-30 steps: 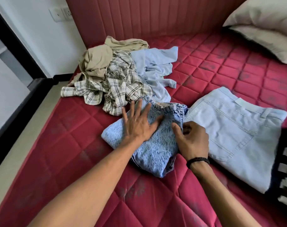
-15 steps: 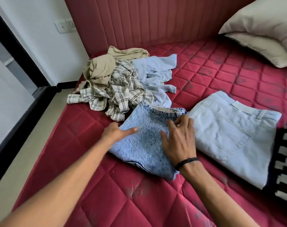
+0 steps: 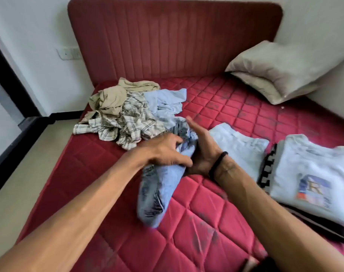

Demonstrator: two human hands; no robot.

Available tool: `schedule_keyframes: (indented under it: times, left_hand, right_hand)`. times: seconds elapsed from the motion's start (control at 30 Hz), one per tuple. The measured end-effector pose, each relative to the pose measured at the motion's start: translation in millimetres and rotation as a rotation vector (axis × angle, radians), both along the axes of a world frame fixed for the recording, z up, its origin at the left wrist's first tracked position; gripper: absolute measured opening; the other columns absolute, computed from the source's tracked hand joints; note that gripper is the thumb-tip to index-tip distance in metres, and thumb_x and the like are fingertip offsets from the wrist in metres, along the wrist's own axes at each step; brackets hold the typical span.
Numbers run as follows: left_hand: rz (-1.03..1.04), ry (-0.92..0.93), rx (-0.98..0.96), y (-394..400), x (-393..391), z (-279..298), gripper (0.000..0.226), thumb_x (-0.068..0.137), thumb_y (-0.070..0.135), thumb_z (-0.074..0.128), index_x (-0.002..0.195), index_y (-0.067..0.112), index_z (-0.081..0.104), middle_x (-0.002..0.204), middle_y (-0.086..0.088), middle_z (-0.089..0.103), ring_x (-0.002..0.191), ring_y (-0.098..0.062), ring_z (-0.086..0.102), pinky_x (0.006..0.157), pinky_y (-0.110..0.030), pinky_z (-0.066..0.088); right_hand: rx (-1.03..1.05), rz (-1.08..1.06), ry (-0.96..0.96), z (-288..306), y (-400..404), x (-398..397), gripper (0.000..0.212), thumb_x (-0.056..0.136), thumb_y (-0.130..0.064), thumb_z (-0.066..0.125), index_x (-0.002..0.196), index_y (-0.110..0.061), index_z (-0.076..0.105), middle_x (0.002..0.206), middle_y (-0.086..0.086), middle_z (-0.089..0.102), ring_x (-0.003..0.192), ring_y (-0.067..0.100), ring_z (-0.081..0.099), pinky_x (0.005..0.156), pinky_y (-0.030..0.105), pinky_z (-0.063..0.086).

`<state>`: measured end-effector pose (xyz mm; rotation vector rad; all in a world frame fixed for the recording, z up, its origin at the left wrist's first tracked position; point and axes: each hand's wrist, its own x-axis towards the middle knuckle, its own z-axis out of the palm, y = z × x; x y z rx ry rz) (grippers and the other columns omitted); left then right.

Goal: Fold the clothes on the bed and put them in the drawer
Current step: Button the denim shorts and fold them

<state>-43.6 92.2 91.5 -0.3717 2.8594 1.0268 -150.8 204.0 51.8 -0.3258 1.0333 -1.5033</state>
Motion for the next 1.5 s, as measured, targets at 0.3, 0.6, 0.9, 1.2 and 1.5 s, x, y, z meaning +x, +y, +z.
schedule_keyframes:
  times: [0.3,0.6,0.9,1.2,1.5]
  left_hand:
    - [0.418,0.308,0.718,77.8,-20.4,-61.2,0.059,0.094,0.07,0.048,0.091,0.02,0.08,0.097,-0.002,0.075,0.09,-0.015,0.064,0.085,-0.034,0.047]
    - [0.171,0.019,1.582,132.6,-70.5,-81.2,0.066,0.093,0.069,0.048,0.138,0.023,0.063,0.136,-0.009,0.067,0.122,-0.032,0.065,0.099,-0.052,0.053]
    - [0.083,0.283,0.923,196.2,-177.3,-82.7,0.041,0.077,0.012,0.088,0.114,0.008,0.072,0.115,-0.013,0.076,0.101,-0.025,0.073,0.095,-0.041,0.059]
    - [0.188,0.295,0.663,227.5,-217.1,-163.4,0.063,0.068,0.041,0.092,0.123,0.017,0.072,0.106,0.01,0.077,0.099,-0.003,0.072,0.093,-0.027,0.057]
    - [0.268,0.22,0.637,221.8,-249.5,-172.9,0.093,0.051,0.073,0.084,0.129,0.024,0.068,0.121,0.005,0.074,0.116,-0.016,0.067,0.107,-0.039,0.052]
  right_hand:
    - [0.254,-0.295,0.159,17.5,130.4,-30.3,0.035,0.102,-0.002,0.031,0.108,0.006,0.064,0.088,0.019,0.076,0.073,0.024,0.076,0.064,0.03,0.062]
    - [0.046,-0.517,0.279,70.5,243.6,-99.3,0.038,0.092,-0.007,0.048,0.123,0.007,0.065,0.117,0.025,0.069,0.103,0.037,0.068,0.1,0.044,0.055]
    - [0.195,-0.842,0.237,-2.0,370.7,-154.0,0.043,0.092,-0.006,0.042,0.129,-0.004,0.063,0.116,0.017,0.073,0.089,0.03,0.076,0.071,0.04,0.063]
    - [0.788,-0.959,0.705,-86.4,390.0,-192.8,0.013,0.098,-0.001,0.056,0.102,-0.013,0.058,0.088,0.006,0.06,0.055,-0.005,0.058,0.05,0.006,0.042]
    - [0.961,-0.833,0.81,-69.4,371.1,-231.2,0.03,0.097,-0.012,0.06,0.067,-0.016,0.056,0.05,-0.008,0.055,0.046,0.007,0.045,0.036,0.011,0.03]
